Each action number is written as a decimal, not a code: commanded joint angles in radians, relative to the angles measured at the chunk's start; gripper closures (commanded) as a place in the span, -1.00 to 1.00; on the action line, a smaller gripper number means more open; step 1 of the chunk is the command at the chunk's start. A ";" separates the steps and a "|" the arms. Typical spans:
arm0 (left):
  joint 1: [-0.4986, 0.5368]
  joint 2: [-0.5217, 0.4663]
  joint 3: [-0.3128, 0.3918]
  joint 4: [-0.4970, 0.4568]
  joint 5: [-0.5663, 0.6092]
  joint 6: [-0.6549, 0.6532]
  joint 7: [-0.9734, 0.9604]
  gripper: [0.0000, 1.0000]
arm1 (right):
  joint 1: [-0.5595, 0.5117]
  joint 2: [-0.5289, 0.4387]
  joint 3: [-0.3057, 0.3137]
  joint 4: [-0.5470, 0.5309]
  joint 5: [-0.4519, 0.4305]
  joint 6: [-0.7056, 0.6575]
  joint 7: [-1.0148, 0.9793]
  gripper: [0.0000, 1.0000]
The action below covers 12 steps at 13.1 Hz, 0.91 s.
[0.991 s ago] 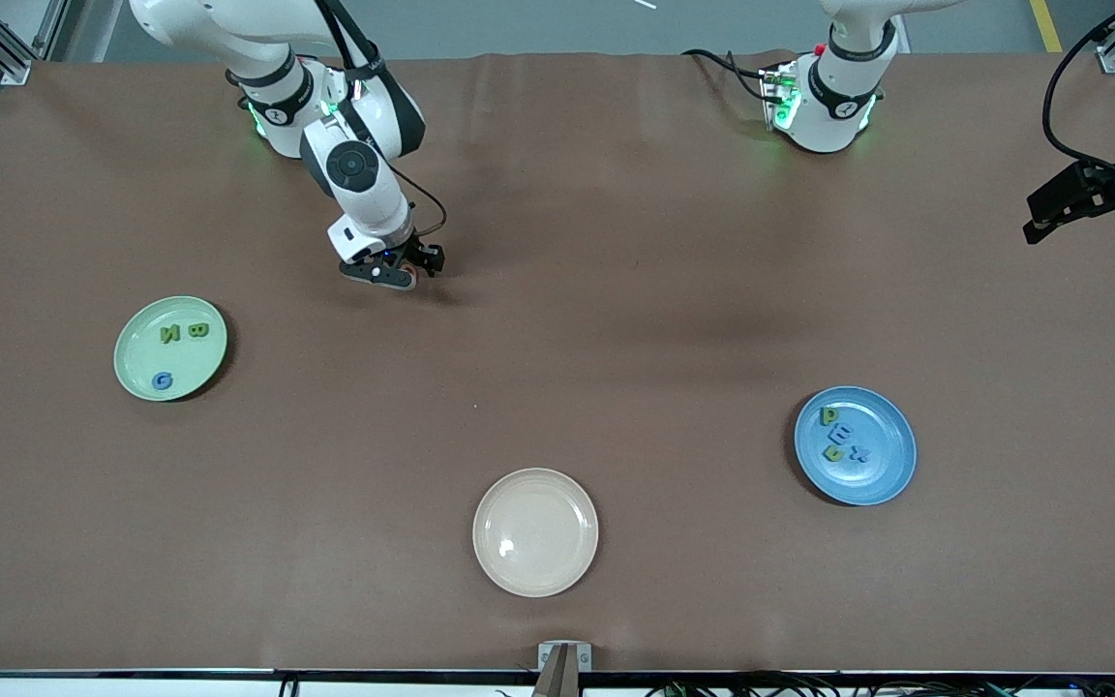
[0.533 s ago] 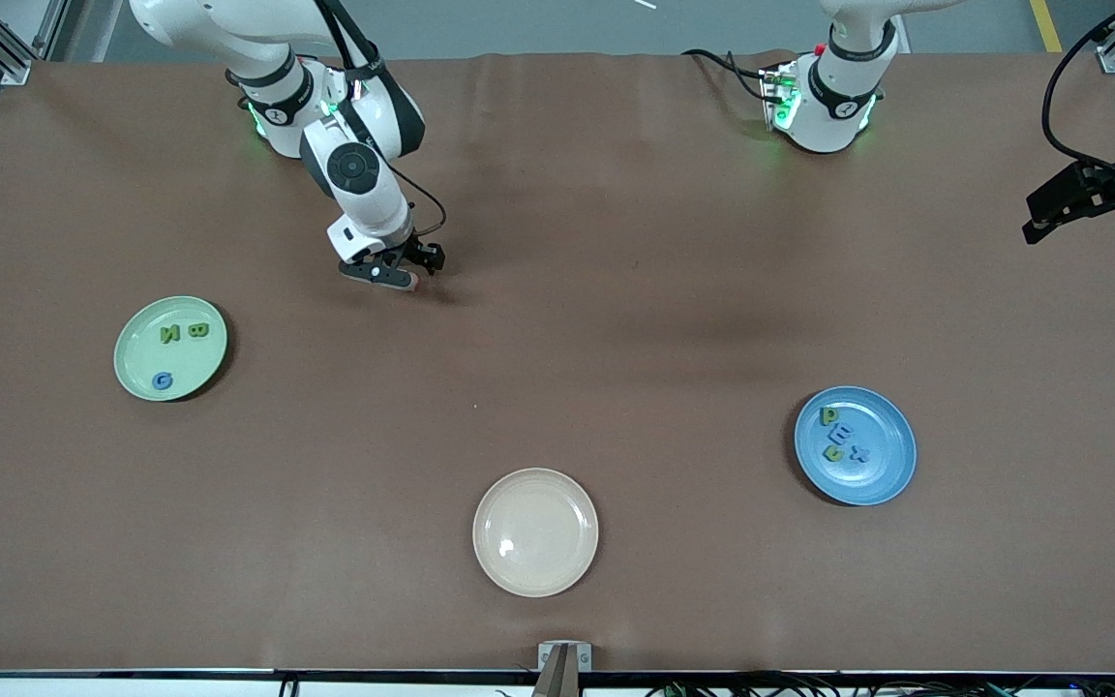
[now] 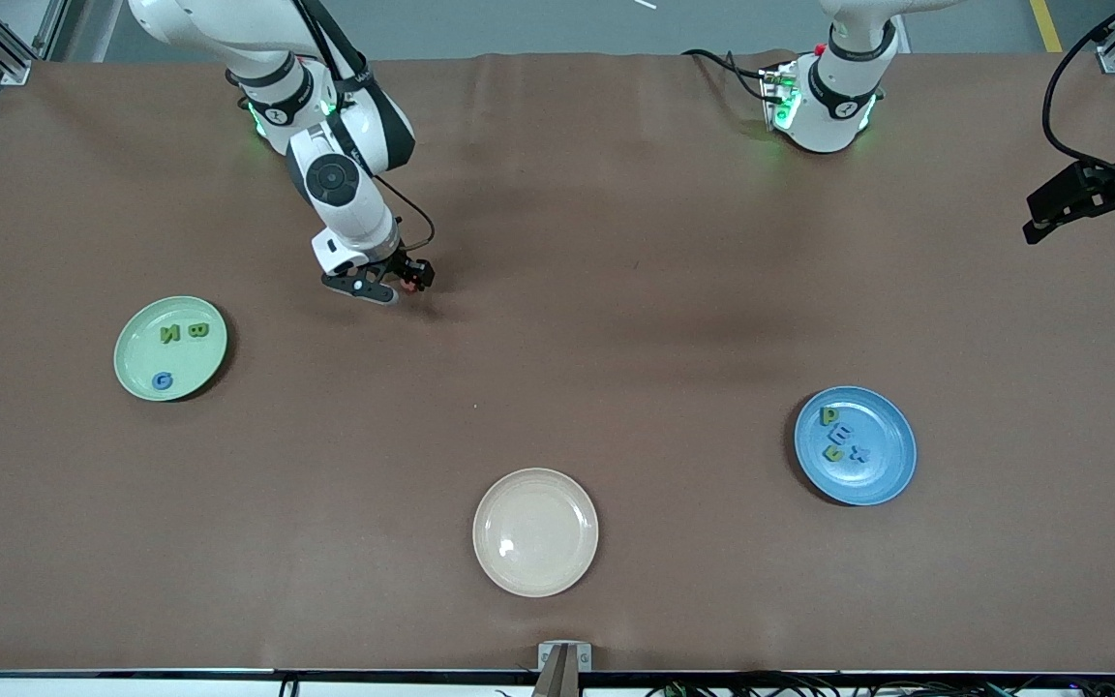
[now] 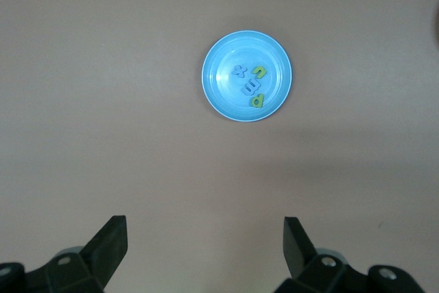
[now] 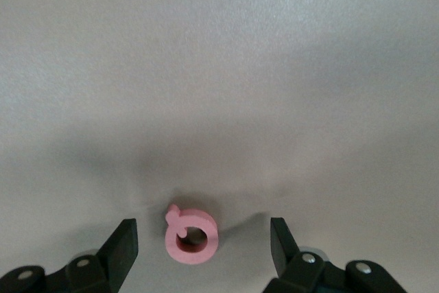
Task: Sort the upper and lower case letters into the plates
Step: 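Lower the right gripper onto the pink a and close it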
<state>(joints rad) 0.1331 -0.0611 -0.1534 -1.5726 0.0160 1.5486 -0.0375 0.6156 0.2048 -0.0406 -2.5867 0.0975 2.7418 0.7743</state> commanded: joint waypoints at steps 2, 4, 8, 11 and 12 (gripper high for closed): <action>0.005 -0.009 -0.003 0.000 -0.019 0.001 0.007 -1.00 | -0.007 0.010 0.008 0.011 0.004 0.009 -0.004 -0.61; 0.008 -0.011 -0.003 0.000 -0.019 -0.002 0.017 -1.00 | -0.007 0.019 0.008 0.014 0.004 0.009 -0.004 -0.56; 0.002 -0.006 -0.003 0.002 -0.015 0.007 0.018 -1.00 | 0.001 0.050 0.010 0.026 0.004 0.031 -0.004 -0.46; -0.001 -0.002 -0.005 0.016 -0.018 0.008 0.018 -1.00 | 0.007 0.064 0.011 0.026 0.004 0.056 -0.003 -0.28; -0.001 0.000 -0.005 0.014 -0.018 0.008 0.018 -1.00 | 0.007 0.064 0.011 0.026 0.004 0.056 -0.003 -0.13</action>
<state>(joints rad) 0.1279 -0.0611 -0.1557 -1.5693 0.0160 1.5540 -0.0375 0.6217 0.2540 -0.0334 -2.5673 0.0975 2.7902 0.7742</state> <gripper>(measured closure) 0.000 0.348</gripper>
